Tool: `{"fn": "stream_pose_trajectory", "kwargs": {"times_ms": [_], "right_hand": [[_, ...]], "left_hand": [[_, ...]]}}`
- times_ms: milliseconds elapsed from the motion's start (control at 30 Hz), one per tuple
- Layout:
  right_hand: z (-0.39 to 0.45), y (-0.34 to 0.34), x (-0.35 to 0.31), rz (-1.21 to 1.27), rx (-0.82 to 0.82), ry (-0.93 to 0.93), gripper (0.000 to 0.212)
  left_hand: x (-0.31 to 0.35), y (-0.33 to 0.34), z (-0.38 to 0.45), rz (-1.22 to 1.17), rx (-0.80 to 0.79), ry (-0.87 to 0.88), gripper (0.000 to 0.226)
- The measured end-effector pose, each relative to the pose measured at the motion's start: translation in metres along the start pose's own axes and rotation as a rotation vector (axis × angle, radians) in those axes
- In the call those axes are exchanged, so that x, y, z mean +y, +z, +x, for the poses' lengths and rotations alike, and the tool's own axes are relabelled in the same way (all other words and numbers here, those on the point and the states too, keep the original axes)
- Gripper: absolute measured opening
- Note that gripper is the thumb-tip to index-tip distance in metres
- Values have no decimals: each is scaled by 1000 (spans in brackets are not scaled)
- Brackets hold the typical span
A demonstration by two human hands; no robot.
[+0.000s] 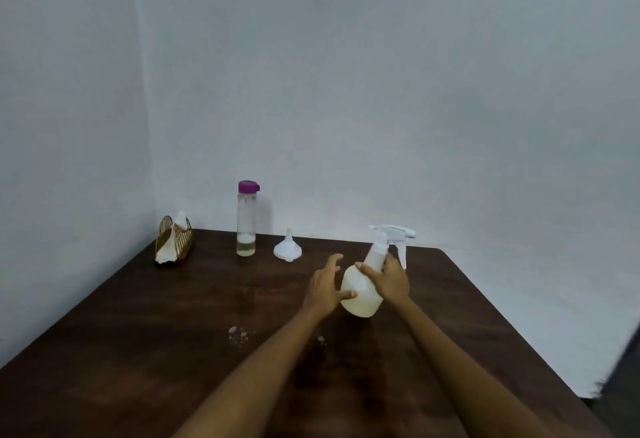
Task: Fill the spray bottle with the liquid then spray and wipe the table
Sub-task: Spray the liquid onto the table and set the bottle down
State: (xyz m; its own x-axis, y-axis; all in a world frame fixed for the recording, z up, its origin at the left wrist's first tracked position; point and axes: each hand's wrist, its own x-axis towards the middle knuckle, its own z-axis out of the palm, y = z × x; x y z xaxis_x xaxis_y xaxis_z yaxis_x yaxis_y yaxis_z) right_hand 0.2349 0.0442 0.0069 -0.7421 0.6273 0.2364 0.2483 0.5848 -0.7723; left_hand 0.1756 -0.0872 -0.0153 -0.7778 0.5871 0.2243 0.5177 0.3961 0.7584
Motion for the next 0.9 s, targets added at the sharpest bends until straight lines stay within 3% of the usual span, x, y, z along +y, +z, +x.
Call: {"fn": "stream_pose_trajectory", "kwargs": {"times_ms": [200,333,567,700,900], "right_hand": [[72,61,-4,-63,63,87,44],[132,82,11,-45,-99,13,42],[178,101,52,109,-266,23,81],[184,113,58,62,-175,-30,94],[194,117,53,-17,-107,-8,88]], "left_hand": [[-34,11,82,218,-201,88,75],[-58,26,129,211,-174,33,83],[-75,12,198,152,-156,-115,65],[-67,6,218,143,-207,-194,74],[-61,13,225,238,-252,-199,74]]}}
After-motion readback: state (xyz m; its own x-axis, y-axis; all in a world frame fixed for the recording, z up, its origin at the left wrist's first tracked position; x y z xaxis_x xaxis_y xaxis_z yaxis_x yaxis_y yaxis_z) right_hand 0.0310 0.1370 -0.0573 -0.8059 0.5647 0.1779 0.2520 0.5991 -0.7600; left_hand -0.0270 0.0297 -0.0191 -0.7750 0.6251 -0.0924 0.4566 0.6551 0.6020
